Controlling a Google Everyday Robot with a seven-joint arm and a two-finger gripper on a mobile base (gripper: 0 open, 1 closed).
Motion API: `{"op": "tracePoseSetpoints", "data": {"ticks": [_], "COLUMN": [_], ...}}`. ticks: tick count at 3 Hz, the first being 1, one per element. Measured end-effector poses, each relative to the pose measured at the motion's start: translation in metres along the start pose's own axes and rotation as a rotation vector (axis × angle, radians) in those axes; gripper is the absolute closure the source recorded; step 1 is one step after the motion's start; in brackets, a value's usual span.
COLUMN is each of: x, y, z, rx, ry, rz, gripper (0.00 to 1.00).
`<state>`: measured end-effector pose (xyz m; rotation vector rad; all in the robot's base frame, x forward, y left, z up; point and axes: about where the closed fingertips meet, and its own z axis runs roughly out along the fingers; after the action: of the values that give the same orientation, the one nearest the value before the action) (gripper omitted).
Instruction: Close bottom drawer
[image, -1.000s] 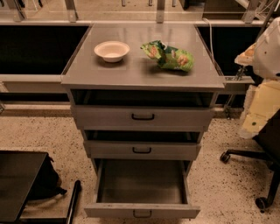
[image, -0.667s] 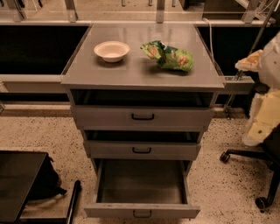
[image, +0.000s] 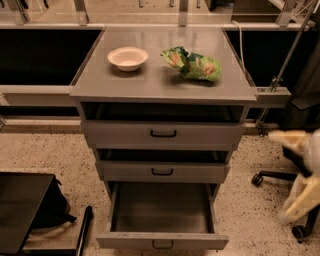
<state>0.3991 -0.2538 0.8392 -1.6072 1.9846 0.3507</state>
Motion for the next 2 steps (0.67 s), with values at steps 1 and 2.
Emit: {"op": "tracePoseSetpoints", "data": {"ticks": [1,2], "x": [0.072,0.137], "y": [0.043,0.085], "z": [0.083,0.17], "rx": [-0.066,-0.101], "ry": [-0.131,-0.139], "rz": [0.054,-0.051], "gripper": [0.0,0.0]}}
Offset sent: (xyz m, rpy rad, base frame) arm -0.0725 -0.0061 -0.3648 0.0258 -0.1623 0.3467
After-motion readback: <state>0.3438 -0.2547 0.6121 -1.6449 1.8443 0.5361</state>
